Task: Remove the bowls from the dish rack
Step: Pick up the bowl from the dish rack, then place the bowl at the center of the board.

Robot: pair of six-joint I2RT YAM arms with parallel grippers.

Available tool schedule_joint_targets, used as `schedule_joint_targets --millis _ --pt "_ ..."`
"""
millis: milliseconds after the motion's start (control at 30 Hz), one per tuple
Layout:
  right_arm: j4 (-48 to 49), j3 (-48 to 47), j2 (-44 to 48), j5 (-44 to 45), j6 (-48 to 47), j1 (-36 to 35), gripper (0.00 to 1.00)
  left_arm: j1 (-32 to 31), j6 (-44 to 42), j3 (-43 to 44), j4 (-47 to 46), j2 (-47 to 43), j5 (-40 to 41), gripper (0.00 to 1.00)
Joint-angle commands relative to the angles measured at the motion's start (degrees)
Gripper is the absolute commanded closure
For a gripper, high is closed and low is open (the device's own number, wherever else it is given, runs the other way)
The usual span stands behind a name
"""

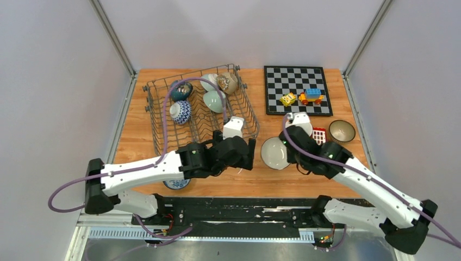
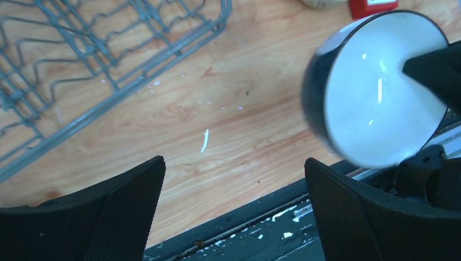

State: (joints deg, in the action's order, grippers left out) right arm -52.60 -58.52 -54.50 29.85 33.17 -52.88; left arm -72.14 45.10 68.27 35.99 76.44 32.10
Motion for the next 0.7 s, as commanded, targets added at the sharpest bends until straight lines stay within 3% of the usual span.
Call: schedule_joint_targets --millis 0,367,667 --pt "-4.07 -0.14 5.85 0.09 -2.16 10.61 1.0 -0.02 -2.58 -2.97 1.13 -7.47 7.31 0.0" --pt "-1.44 15.94 13.92 -11.94 10.27 40.94 1.0 0.07 -1.13 -19.16 -4.38 -22.19 11.58 0.0" --pt "3.77 24.08 14.16 -6.4 17.32 49.92 1.0 0.07 0.48 -23.21 -4.66 -22.79 11.76 0.0"
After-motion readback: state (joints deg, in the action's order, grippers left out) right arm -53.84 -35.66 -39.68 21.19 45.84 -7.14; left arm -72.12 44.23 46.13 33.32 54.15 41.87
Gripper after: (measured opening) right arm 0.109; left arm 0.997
